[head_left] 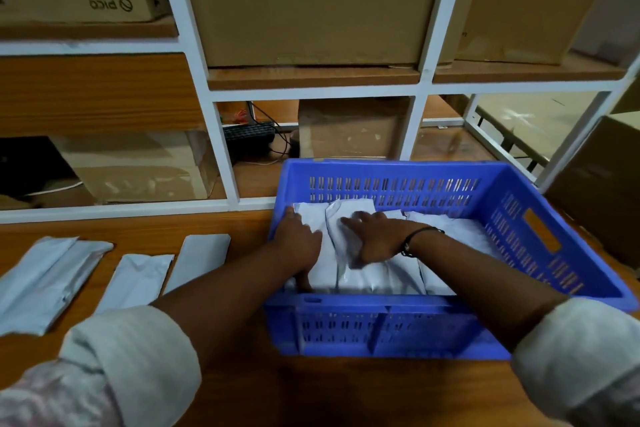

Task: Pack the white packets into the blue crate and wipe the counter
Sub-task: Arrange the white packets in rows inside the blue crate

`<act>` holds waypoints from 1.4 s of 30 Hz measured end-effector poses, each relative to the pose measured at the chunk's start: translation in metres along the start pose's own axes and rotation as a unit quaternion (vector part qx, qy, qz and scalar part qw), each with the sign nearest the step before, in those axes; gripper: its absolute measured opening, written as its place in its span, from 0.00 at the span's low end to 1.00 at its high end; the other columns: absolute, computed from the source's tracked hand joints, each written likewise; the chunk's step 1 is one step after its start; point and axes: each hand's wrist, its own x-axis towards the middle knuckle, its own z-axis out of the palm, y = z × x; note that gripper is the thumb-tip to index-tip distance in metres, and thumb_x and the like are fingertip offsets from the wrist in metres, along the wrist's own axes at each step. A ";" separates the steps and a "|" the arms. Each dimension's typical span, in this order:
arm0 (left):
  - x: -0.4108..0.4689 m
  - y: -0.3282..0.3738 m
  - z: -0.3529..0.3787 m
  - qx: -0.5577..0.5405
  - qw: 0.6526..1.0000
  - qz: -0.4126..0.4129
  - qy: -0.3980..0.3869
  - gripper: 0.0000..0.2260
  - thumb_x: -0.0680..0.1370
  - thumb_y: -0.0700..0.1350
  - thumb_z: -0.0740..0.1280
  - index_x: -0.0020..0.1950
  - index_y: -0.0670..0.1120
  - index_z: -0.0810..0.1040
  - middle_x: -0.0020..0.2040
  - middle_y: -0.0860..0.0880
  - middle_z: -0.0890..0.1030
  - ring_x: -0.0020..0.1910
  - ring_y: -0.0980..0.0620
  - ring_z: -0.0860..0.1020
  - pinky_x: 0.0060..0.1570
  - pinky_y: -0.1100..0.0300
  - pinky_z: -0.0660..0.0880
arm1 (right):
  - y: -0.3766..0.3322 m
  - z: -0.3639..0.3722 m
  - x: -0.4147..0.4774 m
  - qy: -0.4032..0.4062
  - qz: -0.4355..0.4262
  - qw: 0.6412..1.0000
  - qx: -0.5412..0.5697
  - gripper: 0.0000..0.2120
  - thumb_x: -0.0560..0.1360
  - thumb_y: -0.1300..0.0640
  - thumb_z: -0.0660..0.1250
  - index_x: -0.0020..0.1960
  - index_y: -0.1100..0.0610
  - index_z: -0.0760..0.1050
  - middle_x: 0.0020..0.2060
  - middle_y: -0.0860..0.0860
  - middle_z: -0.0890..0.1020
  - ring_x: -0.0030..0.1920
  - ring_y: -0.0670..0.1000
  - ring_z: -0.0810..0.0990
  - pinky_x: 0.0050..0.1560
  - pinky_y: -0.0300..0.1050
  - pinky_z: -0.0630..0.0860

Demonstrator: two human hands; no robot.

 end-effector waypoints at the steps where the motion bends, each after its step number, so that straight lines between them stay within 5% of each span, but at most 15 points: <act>1: 0.001 0.001 0.004 0.002 1.000 -0.008 0.007 0.28 0.85 0.56 0.52 0.82 0.45 0.55 0.79 0.39 0.63 0.78 0.34 0.57 0.76 0.34 0.44 | -0.001 0.000 0.001 -0.030 -0.008 0.999 -0.043 0.51 0.72 0.41 0.73 0.82 0.49 0.44 0.80 0.53 0.51 0.78 0.64 0.53 0.73 0.62 0.61; 5: 0.004 0.004 0.009 0.003 1.000 -0.014 0.010 0.26 0.85 0.53 0.52 0.81 0.44 0.56 0.78 0.38 0.64 0.77 0.35 0.60 0.76 0.36 0.46 | -0.005 0.019 0.019 -0.039 0.017 0.994 -0.101 0.59 0.65 0.40 0.78 0.82 0.49 0.43 0.80 0.54 0.49 0.79 0.63 0.50 0.75 0.65 0.56; 14: 0.005 0.005 0.002 -0.031 0.999 -0.008 0.008 0.36 0.80 0.56 0.64 0.81 0.42 0.53 0.78 0.38 0.63 0.76 0.35 0.61 0.75 0.36 0.47 | 0.005 0.022 0.027 0.005 0.007 0.998 -0.060 0.59 0.66 0.35 0.76 0.82 0.48 0.41 0.81 0.53 0.45 0.80 0.62 0.44 0.77 0.65 0.49; 22: 0.002 0.004 -0.002 -0.065 0.998 0.004 -0.006 0.47 0.75 0.61 0.71 0.82 0.41 0.50 0.78 0.37 0.60 0.77 0.35 0.59 0.76 0.40 0.50 | 0.001 0.029 0.033 -0.043 -0.007 0.995 -0.089 0.62 0.66 0.34 0.76 0.82 0.49 0.36 0.81 0.53 0.39 0.80 0.60 0.38 0.79 0.62 0.45; 25: 0.000 0.004 -0.001 -0.069 0.998 0.013 -0.003 0.51 0.72 0.69 0.68 0.81 0.40 0.50 0.78 0.37 0.60 0.77 0.36 0.60 0.76 0.40 0.51 | 0.003 0.026 0.033 -0.041 -0.018 0.996 -0.072 0.62 0.66 0.34 0.75 0.82 0.49 0.37 0.81 0.53 0.40 0.80 0.60 0.40 0.79 0.62 0.48; 29: 0.000 0.006 0.005 -0.158 0.987 0.014 0.006 0.59 0.65 0.84 0.48 0.82 0.43 0.49 0.81 0.39 0.56 0.78 0.38 0.59 0.74 0.41 0.54 | 0.013 0.022 0.033 -0.035 -0.025 0.997 -0.057 0.63 0.64 0.32 0.76 0.82 0.48 0.37 0.81 0.53 0.42 0.81 0.59 0.43 0.78 0.61 0.52; 35: 0.006 0.014 0.009 -0.107 0.993 0.045 0.037 0.54 0.70 0.81 0.50 0.83 0.47 0.40 0.82 0.39 0.42 0.80 0.35 0.41 0.77 0.38 0.42 | 0.014 0.031 0.042 -0.040 -0.020 0.994 -0.100 0.66 0.62 0.33 0.78 0.82 0.48 0.37 0.81 0.55 0.42 0.81 0.60 0.44 0.79 0.60 0.52; 42: 0.007 0.018 0.012 -0.044 0.999 0.023 -0.007 0.54 0.71 0.79 0.55 0.82 0.47 0.39 0.82 0.39 0.40 0.80 0.35 0.38 0.77 0.38 0.38 | 0.019 0.026 0.035 -0.026 -0.022 0.995 -0.091 0.66 0.62 0.34 0.78 0.82 0.53 0.38 0.81 0.54 0.42 0.81 0.59 0.42 0.78 0.64 0.48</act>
